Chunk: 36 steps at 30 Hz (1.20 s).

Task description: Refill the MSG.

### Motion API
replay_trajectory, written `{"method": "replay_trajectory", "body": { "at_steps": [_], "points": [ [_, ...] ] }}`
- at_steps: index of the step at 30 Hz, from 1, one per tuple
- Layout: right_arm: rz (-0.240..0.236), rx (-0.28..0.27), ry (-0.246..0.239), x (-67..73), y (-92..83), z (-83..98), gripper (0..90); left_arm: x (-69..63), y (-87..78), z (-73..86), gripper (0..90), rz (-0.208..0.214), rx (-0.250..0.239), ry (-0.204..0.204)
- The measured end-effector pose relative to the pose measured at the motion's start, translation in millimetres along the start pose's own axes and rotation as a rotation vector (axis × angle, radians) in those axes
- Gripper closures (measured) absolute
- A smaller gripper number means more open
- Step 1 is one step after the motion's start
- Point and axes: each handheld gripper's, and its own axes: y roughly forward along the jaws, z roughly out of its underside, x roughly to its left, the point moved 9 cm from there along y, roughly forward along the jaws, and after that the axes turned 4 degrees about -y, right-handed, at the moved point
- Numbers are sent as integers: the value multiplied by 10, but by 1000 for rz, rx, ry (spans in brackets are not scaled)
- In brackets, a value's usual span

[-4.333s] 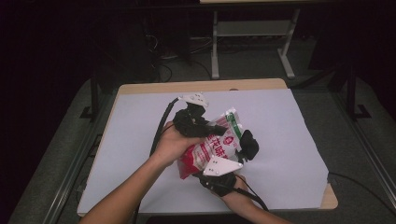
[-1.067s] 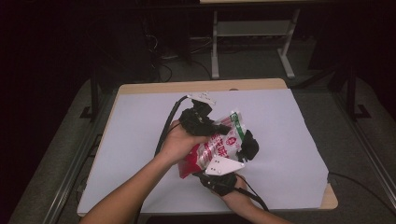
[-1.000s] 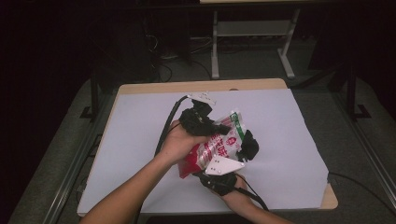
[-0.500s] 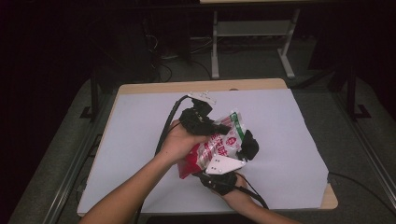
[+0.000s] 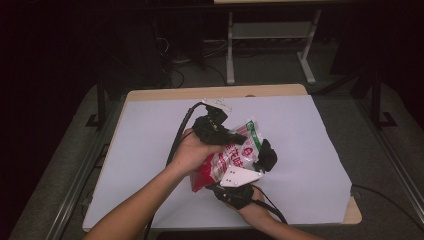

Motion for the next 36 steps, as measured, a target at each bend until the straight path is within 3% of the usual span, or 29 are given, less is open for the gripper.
{"method": "replay_trajectory", "body": {
  "at_steps": [16,36],
  "points": [
    [-1,-5,10,-12,-2,-10,900,-2,27,-23,900,3,12,-7],
    [2,-14,12,-21,-15,-31,900,-8,36,-41,900,-4,33,14]
  ]
}}
